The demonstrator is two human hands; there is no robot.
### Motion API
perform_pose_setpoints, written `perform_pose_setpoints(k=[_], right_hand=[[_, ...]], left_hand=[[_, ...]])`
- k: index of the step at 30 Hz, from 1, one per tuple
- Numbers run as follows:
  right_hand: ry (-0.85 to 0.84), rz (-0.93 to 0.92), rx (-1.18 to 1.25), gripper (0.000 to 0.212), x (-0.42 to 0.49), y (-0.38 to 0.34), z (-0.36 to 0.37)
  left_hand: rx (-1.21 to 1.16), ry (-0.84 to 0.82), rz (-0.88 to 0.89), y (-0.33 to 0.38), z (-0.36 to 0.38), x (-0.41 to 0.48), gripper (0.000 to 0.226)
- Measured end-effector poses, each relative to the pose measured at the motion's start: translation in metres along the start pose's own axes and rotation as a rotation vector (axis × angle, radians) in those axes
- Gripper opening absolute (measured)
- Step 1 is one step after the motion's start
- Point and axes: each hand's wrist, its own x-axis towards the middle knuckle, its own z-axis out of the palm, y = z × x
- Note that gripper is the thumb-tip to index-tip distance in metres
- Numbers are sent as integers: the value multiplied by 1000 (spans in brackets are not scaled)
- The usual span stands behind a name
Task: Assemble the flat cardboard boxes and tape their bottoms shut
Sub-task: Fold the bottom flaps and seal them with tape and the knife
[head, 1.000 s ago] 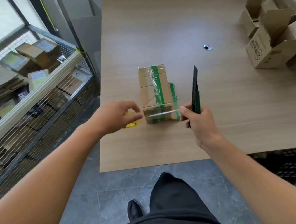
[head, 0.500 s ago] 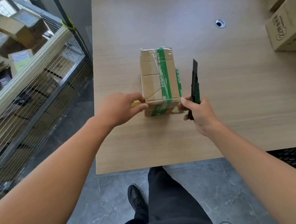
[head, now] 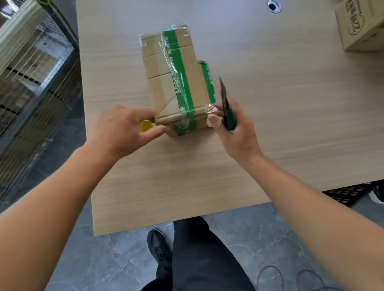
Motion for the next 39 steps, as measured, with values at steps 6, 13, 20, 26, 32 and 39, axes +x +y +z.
perform_pose_setpoints(k=[6, 13, 20, 26, 32, 39], right_hand=[[-93, -142, 117, 34, 24, 0, -4], [-26, 98, 361, 38, 31, 19, 6], [0, 413, 692, 19, 35, 12, 19], [21, 511, 548, 21, 41, -11, 23], [-7, 525, 612, 26, 25, -27, 12], [39, 913, 1093, 33, 34, -26, 9]], left_hand=[[-28, -40, -30, 1, -5, 6, 45], [-61, -36, 11, -1, 0, 23, 55], [3, -29, 40, -3, -1, 29, 53], [15, -54, 45, 1, -8, 33, 55], [33, -117, 37, 2, -6, 32, 62], [89, -139, 44, 10, -2, 38, 67]])
